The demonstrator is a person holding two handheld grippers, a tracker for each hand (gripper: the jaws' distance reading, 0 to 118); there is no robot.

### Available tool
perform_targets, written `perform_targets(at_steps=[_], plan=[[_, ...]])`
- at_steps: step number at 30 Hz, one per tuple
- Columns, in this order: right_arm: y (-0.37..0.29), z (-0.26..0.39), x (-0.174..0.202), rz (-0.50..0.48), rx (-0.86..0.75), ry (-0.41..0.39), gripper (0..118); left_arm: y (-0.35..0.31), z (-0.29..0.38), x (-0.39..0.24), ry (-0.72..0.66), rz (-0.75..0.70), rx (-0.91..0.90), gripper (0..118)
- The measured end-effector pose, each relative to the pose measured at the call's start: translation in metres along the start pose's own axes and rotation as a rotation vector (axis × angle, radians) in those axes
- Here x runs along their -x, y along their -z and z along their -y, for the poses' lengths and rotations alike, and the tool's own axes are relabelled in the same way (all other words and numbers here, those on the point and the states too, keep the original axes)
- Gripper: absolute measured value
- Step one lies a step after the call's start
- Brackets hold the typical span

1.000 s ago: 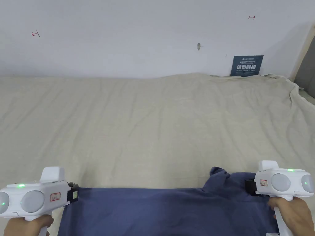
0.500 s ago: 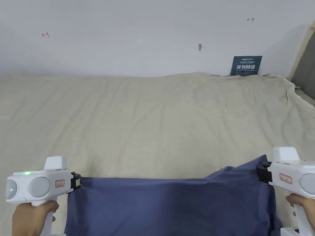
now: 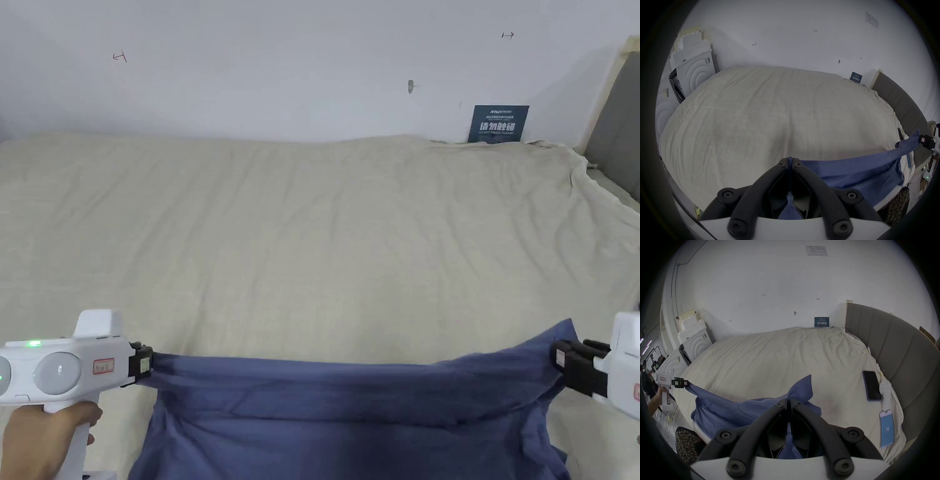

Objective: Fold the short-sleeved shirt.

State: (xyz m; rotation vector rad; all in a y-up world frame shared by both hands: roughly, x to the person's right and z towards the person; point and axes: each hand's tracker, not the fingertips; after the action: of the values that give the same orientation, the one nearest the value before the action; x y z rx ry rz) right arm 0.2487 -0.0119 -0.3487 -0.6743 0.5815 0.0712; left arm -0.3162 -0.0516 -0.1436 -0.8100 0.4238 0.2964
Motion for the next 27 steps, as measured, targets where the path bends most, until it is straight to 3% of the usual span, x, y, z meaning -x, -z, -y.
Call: perform_targets(at_steps=[11,23,24,25,27], plan=[[0.011,0.108,-0.003,0.09,0.174,0.058,1,0.016,0.095,0.004,0.012,-0.042,0.124,0],[0.04,0.147,-0.022,0.146,0.253,0.152,2,0.035,0.12,0.014,-0.032,-0.063,0.185,2],[0.038,0.145,-0.023,0.143,0.253,0.154,4,0.032,0.119,0.014,-0.025,-0.059,0.182,10],[0.033,0.141,-0.021,0.139,0.24,0.157,14,0.03,0.118,0.013,-0.018,-0.057,0.179,23],[0.023,0.13,-0.017,0.137,0.205,0.156,56,0.02,0.112,0.007,-0.015,-0.058,0.181,70]])
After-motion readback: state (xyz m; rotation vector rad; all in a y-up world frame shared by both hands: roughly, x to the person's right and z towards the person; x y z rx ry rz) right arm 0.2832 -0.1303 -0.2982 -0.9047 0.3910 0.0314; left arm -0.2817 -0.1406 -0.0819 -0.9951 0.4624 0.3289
